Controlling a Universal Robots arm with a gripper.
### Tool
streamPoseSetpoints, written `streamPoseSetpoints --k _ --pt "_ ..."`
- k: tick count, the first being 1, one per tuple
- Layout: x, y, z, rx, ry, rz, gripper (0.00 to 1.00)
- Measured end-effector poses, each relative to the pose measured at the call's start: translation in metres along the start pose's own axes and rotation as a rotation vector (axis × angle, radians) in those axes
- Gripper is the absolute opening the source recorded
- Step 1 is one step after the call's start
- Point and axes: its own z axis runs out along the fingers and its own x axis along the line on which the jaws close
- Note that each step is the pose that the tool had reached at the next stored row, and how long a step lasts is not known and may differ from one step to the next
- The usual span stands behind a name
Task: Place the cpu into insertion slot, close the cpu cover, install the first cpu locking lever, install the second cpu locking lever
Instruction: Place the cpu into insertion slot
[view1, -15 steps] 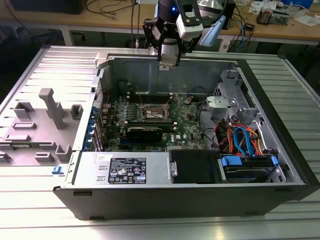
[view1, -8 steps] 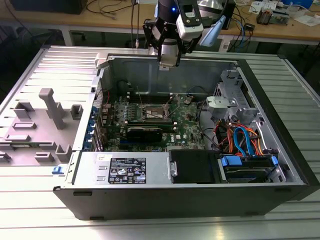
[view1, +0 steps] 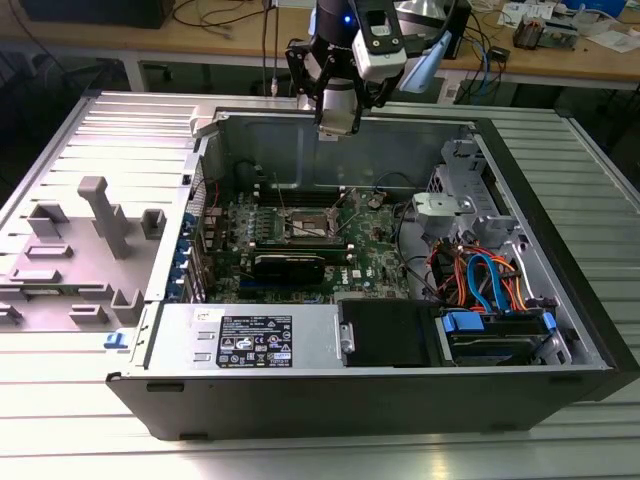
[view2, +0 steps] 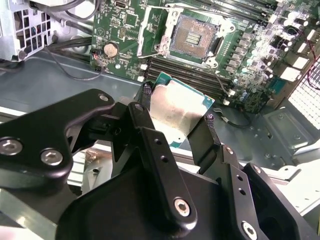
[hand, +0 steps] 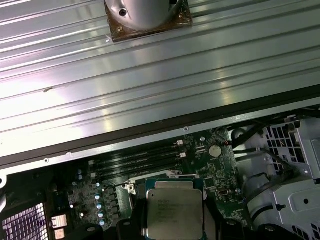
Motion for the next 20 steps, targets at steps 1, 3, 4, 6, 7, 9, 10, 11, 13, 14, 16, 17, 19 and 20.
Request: streamPoseSetpoints --k 1,3,4,6,7,9,10,11,13,14,16,17,19,20 --pt "0.0 -0.0001 0.0001 -0.0002 -0.0009 0.011 0.55" --pt "0.0 -0.0002 0.0002 -0.0003 -0.0023 0.027 0.55" --pt "0.0 -0.0002 0.0003 -0.0005 -0.0033 0.038 0.55" --pt "0.0 -0.0003 0.0003 -0.0007 -0.0038 0.043 0.55" --pt "0.0 -0.0003 0.0004 -0.0008 -0.0038 0.043 0.55" --pt "0.0 -0.0003 0.0004 -0.0008 -0.0039 0.044 0.55" --pt "0.0 -0.0003 0.0003 -0.0008 -0.0038 0.044 0.55" --pt "0.0 -0.0003 0.0004 -0.0008 -0.0039 0.044 0.55" --pt "0.0 -0.0003 0.0003 -0.0008 -0.0039 0.044 0.55" --pt "0.0 -0.0003 0.0004 -0.0008 -0.0038 0.044 0.55" --pt "0.0 -0.0003 0.0004 -0.0008 -0.0038 0.044 0.55" --pt "0.0 -0.0003 0.0004 -0.0008 -0.0039 0.044 0.55" --pt "0.0 -0.0003 0.0004 -0.0008 -0.0039 0.044 0.55" --pt "-0.0001 -0.0003 0.0004 -0.0009 -0.0041 0.046 0.55"
